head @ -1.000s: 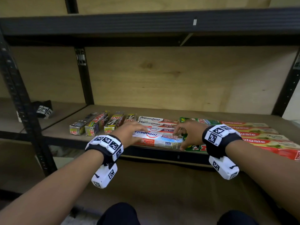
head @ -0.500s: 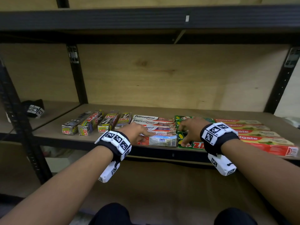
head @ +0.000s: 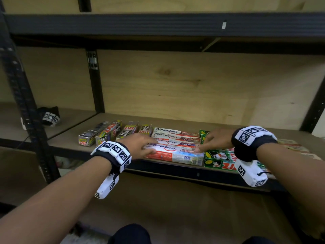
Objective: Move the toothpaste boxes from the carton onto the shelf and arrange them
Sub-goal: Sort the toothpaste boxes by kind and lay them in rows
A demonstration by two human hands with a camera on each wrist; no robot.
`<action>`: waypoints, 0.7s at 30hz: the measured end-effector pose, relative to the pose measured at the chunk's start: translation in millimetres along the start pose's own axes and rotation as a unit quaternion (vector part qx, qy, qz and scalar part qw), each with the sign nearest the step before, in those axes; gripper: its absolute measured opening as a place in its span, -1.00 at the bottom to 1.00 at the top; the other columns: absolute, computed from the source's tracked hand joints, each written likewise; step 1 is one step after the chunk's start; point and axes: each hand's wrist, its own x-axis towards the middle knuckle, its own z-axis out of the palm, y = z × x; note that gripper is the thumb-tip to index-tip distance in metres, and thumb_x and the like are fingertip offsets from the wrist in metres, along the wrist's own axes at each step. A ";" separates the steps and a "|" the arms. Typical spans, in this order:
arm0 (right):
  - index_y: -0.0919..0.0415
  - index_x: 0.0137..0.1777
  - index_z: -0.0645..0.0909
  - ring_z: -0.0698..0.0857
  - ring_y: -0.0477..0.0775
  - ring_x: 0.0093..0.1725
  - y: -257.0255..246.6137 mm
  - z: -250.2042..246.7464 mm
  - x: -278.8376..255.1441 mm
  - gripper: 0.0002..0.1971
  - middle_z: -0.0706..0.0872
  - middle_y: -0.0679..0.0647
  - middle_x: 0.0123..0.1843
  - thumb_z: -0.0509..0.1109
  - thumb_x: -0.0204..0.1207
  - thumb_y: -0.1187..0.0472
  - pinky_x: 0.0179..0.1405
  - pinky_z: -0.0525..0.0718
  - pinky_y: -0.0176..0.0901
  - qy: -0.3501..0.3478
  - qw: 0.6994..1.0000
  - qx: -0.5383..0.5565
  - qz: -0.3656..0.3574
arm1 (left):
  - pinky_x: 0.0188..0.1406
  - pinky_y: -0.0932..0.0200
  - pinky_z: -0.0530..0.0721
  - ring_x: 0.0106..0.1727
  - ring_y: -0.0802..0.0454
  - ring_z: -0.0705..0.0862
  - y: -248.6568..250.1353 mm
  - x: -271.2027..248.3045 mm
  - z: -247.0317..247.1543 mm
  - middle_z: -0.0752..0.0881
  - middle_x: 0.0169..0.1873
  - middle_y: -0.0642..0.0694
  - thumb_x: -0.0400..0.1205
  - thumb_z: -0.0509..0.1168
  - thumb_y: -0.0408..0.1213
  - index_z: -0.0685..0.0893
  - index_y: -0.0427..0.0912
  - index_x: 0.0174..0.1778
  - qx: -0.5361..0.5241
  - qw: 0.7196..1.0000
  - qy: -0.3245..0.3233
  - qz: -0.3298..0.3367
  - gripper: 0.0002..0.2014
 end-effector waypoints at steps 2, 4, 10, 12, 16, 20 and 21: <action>0.00 0.29 0.70 0.61 0.06 0.33 -9.0 -3.1 7.0 -0.26 0.63 0.00 0.44 0.23 0.39 -0.56 0.32 0.55 0.02 0.039 0.999 -0.002 0.007 | 0.45 -0.05 0.53 0.49 0.07 0.50 -15.4 -10.3 -1.5 0.50 0.53 0.09 0.68 0.16 0.19 0.44 0.17 0.55 0.020 0.999 -0.003 -0.031 -0.49; 0.05 0.19 0.73 0.65 0.06 0.23 -21.9 -5.9 14.1 -0.37 0.67 -0.02 0.34 0.25 0.48 -0.47 0.21 0.62 -0.04 0.089 0.996 0.000 0.006 | 0.44 -0.07 0.54 0.49 0.05 0.50 -32.0 -19.5 -3.8 0.49 0.53 0.07 0.65 0.14 0.26 0.39 0.23 0.56 0.035 0.998 -0.006 -0.059 -0.46; 0.06 0.10 0.74 0.68 0.07 0.13 -79.8 -3.4 51.1 -0.54 0.73 0.01 0.19 0.40 0.50 -0.31 0.04 0.63 -0.11 0.118 0.989 0.080 -0.049 | 0.51 -0.15 0.40 0.57 -0.02 0.39 -87.4 -34.7 -16.9 0.41 0.58 0.06 0.64 0.23 0.17 0.34 0.20 0.61 0.132 0.976 -0.007 -0.175 -0.42; 0.01 0.08 0.72 0.65 0.03 0.08 -102.1 -2.2 68.0 -0.62 0.70 -0.04 0.17 0.46 0.47 -0.26 -0.01 0.59 -0.16 0.127 0.984 0.099 -0.075 | 0.46 -0.18 0.47 0.54 -0.10 0.45 -107.2 -35.4 -17.7 0.42 0.57 -0.01 0.63 0.24 0.16 0.31 0.24 0.61 0.116 0.967 -0.023 -0.224 -0.40; -0.02 0.15 0.68 0.64 0.05 0.08 -145.0 -8.5 96.3 -0.66 0.67 -0.05 0.15 0.48 0.48 -0.17 -0.03 0.56 -0.17 0.134 0.981 0.074 -0.115 | 0.31 -0.06 0.61 0.43 -0.18 0.57 -134.4 -33.7 -11.5 0.52 0.51 -0.09 0.62 0.27 0.18 0.27 0.33 0.60 0.094 0.957 -0.081 -0.263 -0.39; -0.05 0.19 0.67 0.67 0.08 0.16 -174.7 -20.4 119.4 -0.69 0.70 -0.04 0.23 0.43 0.50 -0.13 0.07 0.62 -0.16 0.131 0.980 0.048 -0.139 | 0.24 0.03 0.62 0.40 -0.23 0.59 -150.7 -26.8 -3.0 0.52 0.51 -0.18 0.66 0.25 0.11 0.18 0.27 0.66 0.117 0.952 -0.085 -0.268 -0.36; -0.02 0.18 0.68 0.68 0.10 0.16 -179.5 -22.4 124.9 -0.67 0.72 -0.02 0.22 0.44 0.49 -0.13 0.13 0.66 -0.12 0.131 0.981 0.047 -0.136 | 0.22 0.02 0.63 0.38 -0.24 0.60 -153.9 -24.7 -2.2 0.53 0.49 -0.20 0.66 0.25 0.11 0.17 0.26 0.66 0.124 0.950 -0.089 -0.271 -0.35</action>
